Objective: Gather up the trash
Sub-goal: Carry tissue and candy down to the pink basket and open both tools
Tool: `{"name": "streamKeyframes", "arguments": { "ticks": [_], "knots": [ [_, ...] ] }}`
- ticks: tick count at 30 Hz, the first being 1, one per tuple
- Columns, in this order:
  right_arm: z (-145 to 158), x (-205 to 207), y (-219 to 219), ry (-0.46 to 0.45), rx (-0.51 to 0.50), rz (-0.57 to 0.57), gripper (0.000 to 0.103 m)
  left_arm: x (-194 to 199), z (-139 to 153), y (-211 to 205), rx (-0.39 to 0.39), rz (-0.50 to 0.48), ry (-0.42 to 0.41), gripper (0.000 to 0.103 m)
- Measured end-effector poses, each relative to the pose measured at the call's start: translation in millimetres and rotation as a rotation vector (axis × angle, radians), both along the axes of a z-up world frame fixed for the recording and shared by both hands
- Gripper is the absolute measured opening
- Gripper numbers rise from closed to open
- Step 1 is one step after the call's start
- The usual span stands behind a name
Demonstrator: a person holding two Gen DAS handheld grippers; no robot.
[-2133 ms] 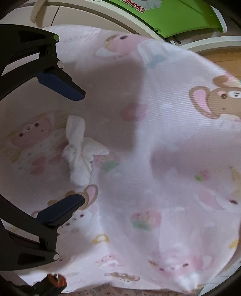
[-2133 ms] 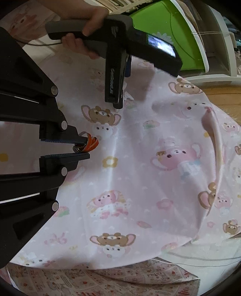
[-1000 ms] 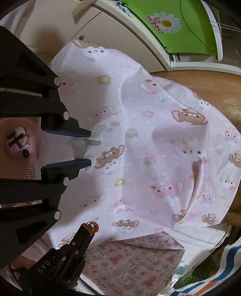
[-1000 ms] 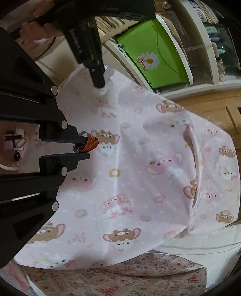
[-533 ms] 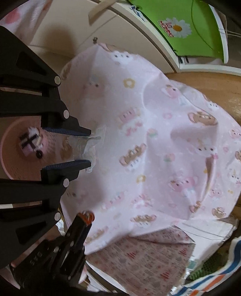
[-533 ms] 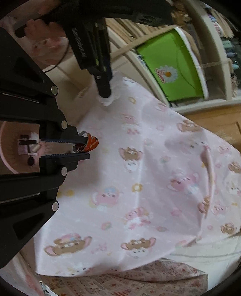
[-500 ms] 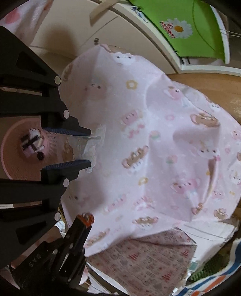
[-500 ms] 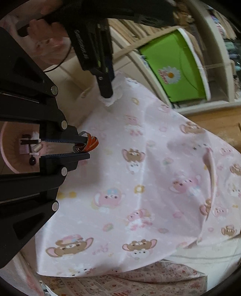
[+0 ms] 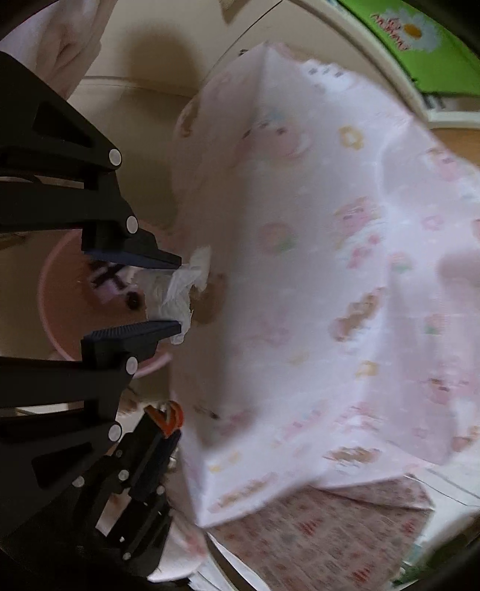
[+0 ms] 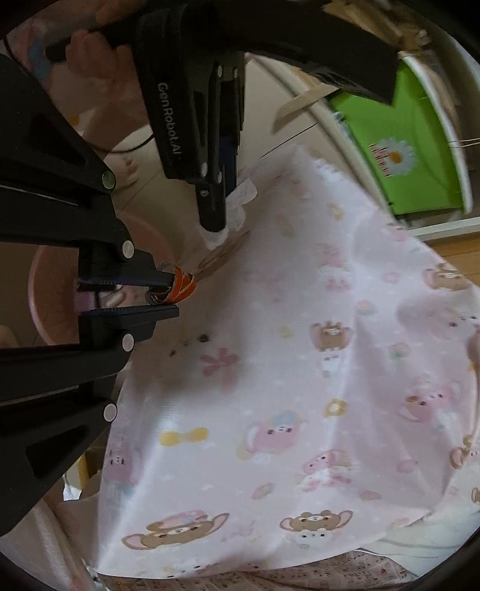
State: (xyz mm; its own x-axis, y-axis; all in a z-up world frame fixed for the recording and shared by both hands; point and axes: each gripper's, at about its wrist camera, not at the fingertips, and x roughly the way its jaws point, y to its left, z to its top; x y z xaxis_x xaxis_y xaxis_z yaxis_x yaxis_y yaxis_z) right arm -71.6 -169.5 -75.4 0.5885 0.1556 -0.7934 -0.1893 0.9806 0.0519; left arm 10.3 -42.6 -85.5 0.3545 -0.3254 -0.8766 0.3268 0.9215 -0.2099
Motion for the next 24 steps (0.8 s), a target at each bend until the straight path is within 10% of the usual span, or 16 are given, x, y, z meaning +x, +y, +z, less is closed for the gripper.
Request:
{"name": "streamKeyframes", "arguments": {
  "ticks": [7,24],
  "knots": [
    [-45.9,16.4,3.4,0.186,0.024,-0.006,0.011,8.8,-50.3,-10.3,0.117,0.007,0.127,0.027],
    [-72.4,22.5,-3.4,0.269,-0.026,-0.052,0.022,8.9,-77.2,-15.0,0.151,0.029,0.210,0.038]
  ]
}}
